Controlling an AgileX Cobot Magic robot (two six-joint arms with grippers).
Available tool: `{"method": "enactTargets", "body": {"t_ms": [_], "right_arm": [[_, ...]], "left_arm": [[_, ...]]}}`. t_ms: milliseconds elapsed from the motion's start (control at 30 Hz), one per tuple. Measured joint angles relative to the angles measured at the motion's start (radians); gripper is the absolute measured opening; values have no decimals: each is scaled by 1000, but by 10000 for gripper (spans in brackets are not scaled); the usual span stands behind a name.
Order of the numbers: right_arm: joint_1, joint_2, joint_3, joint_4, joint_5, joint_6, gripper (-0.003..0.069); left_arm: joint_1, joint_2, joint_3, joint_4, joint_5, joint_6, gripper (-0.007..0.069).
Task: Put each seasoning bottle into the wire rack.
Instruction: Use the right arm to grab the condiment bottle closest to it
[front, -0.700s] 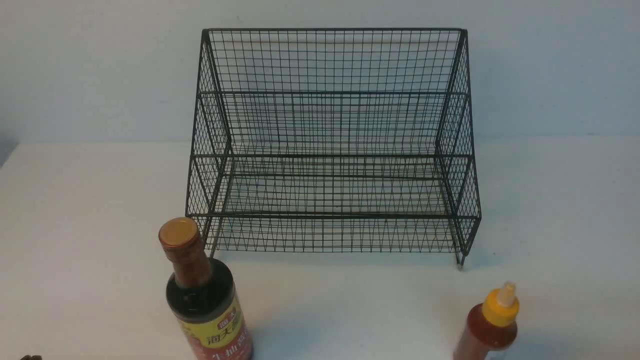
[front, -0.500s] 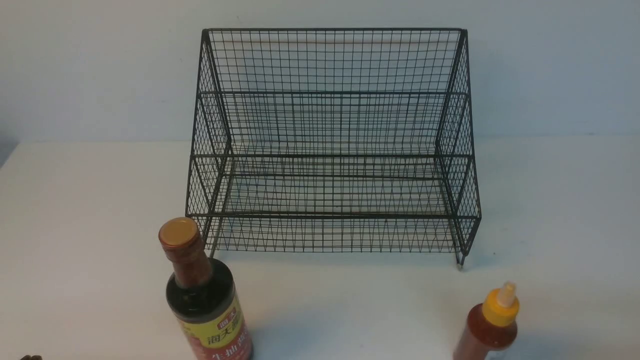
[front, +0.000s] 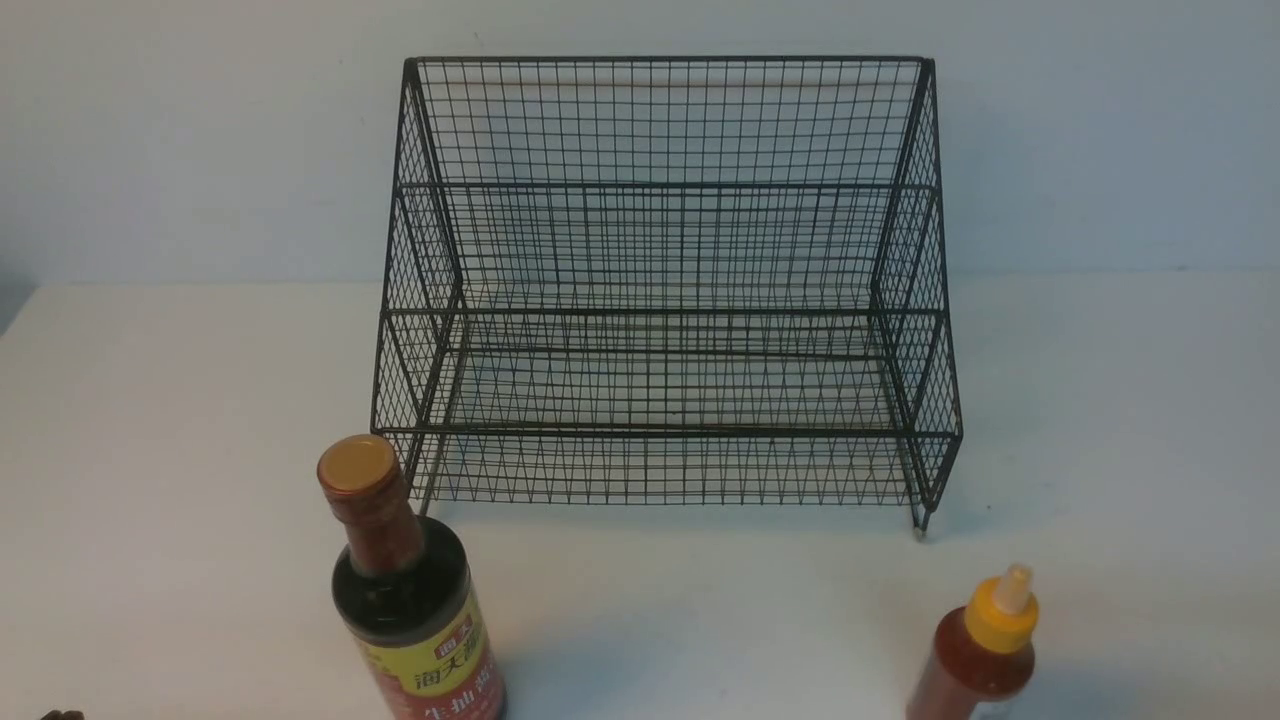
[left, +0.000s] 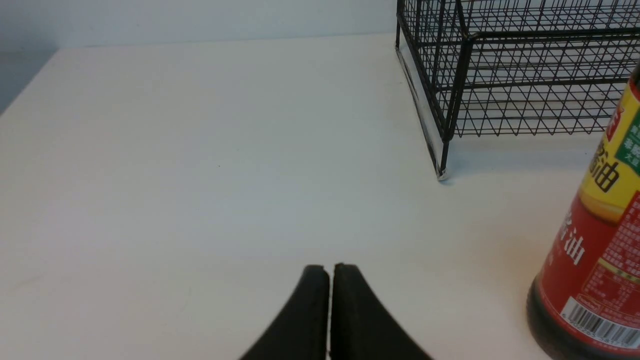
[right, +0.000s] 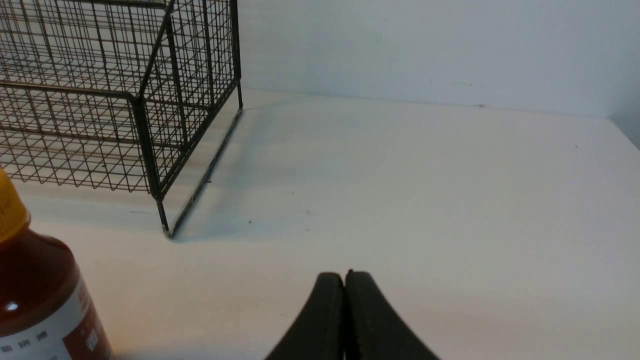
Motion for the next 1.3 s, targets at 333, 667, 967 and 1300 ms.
{"method": "enactTargets", "body": {"t_ms": [333, 667, 967, 1300], "right_arm": [[0, 0, 0, 0, 0, 0, -15], [0, 0, 0, 0, 0, 0, -15], [0, 0, 0, 9, -4, 5, -15], [0, 0, 9, 628, -71, 204, -15]], "left_arm": [[0, 0, 0, 0, 0, 0, -5], [0, 0, 0, 0, 0, 0, -5], [0, 0, 0, 0, 0, 0, -5], [0, 0, 0, 0, 0, 0, -5]]}}
